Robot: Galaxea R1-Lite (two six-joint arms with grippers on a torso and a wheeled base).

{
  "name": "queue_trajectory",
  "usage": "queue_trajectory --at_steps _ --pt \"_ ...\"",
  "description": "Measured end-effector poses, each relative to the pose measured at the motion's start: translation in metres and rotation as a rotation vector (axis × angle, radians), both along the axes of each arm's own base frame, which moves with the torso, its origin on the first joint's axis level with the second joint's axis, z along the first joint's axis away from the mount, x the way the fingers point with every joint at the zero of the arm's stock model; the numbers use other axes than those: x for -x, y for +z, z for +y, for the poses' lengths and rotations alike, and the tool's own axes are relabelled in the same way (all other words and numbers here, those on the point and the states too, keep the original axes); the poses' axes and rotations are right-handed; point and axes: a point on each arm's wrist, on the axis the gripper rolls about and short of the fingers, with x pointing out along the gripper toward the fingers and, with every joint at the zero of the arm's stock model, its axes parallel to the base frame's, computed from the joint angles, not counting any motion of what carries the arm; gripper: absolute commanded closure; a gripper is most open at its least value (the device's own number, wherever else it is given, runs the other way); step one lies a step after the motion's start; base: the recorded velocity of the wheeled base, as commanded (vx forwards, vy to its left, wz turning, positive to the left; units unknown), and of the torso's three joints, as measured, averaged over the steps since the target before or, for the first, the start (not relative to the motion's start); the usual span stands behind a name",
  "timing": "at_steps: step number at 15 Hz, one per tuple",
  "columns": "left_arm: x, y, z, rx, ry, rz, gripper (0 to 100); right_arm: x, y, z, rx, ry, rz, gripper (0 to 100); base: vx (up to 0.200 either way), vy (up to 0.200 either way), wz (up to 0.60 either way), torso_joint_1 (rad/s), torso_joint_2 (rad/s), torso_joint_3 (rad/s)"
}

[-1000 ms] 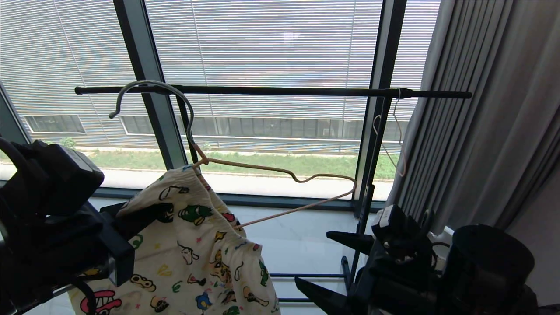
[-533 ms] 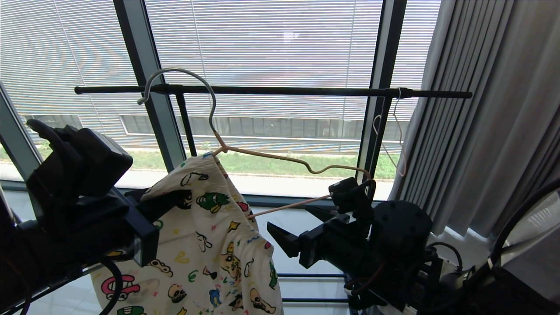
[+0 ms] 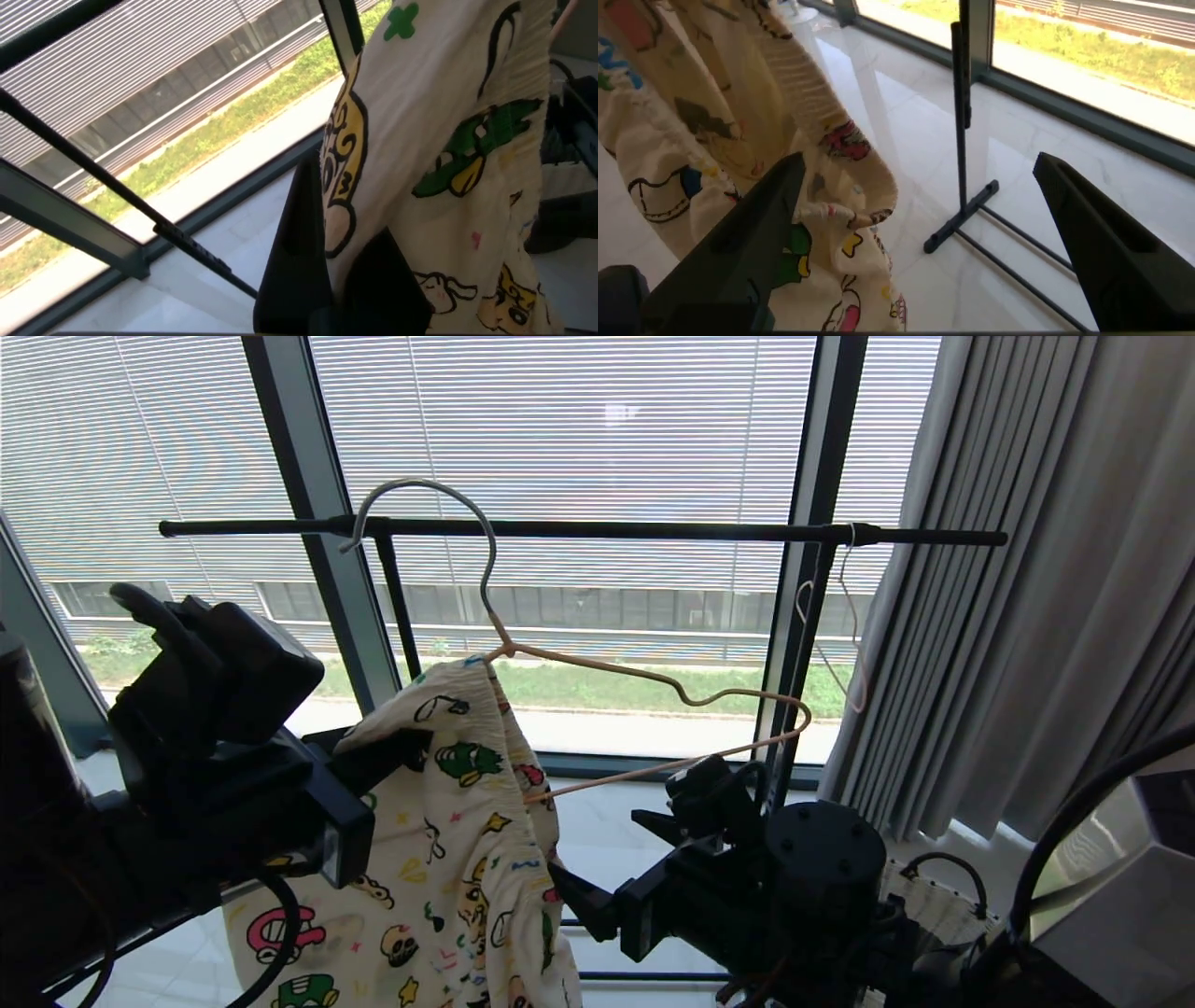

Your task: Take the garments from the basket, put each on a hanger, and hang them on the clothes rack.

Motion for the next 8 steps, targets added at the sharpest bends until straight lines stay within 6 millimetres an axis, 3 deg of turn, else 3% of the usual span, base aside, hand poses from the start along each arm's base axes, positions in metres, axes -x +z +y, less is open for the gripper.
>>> queue_trajectory --at_steps 8 --pt "-0.004 0.005 -0.005 0.002 -0.012 -0.015 100 0.007 -0.019 0.006 0.059 0.027 0.022 0 0.0 0.0 0.0 0.0 0.0 0.0"
